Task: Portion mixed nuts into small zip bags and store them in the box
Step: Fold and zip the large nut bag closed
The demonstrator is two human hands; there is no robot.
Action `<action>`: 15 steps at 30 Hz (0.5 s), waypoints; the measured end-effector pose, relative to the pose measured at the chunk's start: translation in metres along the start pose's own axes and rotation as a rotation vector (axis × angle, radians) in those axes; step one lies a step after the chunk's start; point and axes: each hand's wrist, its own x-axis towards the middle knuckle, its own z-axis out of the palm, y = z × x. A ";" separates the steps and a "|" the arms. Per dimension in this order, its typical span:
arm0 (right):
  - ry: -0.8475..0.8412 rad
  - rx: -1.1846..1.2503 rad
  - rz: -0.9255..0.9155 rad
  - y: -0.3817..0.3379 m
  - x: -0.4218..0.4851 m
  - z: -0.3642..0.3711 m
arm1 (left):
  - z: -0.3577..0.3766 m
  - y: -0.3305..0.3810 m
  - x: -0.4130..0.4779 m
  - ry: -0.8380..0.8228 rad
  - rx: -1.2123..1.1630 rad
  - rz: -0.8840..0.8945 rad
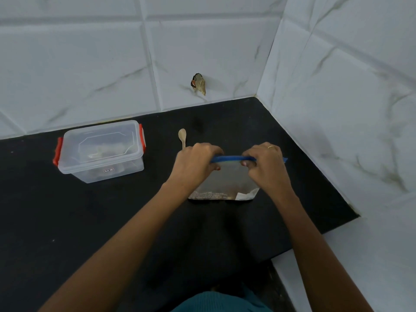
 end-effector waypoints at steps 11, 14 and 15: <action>-0.112 0.007 -0.006 -0.013 0.002 -0.007 | -0.002 -0.011 0.002 0.011 -0.192 -0.119; -0.112 -0.035 -0.078 -0.023 0.006 0.000 | -0.003 -0.010 0.003 0.003 -0.182 -0.088; -0.105 -0.032 -0.078 -0.026 0.007 0.003 | -0.003 -0.011 0.003 -0.005 -0.179 -0.076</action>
